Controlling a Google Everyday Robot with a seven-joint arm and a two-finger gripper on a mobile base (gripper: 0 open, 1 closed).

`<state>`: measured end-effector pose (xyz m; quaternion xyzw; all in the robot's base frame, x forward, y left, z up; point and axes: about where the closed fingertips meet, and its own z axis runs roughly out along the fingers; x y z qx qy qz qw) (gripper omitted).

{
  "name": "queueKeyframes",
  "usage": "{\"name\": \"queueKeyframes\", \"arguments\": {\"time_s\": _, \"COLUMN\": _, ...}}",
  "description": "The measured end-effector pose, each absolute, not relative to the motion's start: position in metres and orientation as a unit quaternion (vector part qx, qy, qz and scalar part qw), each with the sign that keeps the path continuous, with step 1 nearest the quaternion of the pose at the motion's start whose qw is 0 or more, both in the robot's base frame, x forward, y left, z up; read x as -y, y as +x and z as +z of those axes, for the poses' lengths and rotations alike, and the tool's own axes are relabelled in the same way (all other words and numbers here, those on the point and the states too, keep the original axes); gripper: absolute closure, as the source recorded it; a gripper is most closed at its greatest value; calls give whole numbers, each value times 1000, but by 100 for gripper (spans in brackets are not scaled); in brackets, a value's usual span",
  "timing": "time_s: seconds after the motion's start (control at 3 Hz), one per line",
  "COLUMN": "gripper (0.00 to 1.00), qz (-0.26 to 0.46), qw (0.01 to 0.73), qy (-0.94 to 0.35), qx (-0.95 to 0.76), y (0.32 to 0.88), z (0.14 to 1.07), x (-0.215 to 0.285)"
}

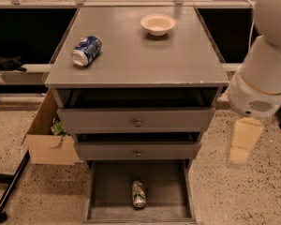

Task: Pick 7up can from bottom drawer and place on counter

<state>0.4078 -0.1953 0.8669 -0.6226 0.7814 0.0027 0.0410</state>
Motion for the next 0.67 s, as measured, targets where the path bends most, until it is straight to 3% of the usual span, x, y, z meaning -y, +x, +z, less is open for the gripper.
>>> {"name": "queueKeyframes", "arguments": {"time_s": 0.67, "gripper": 0, "qz": 49, "qw": -58, "qy": -655, "qx": -751, "y": 455, "z": 778, "x": 150}}
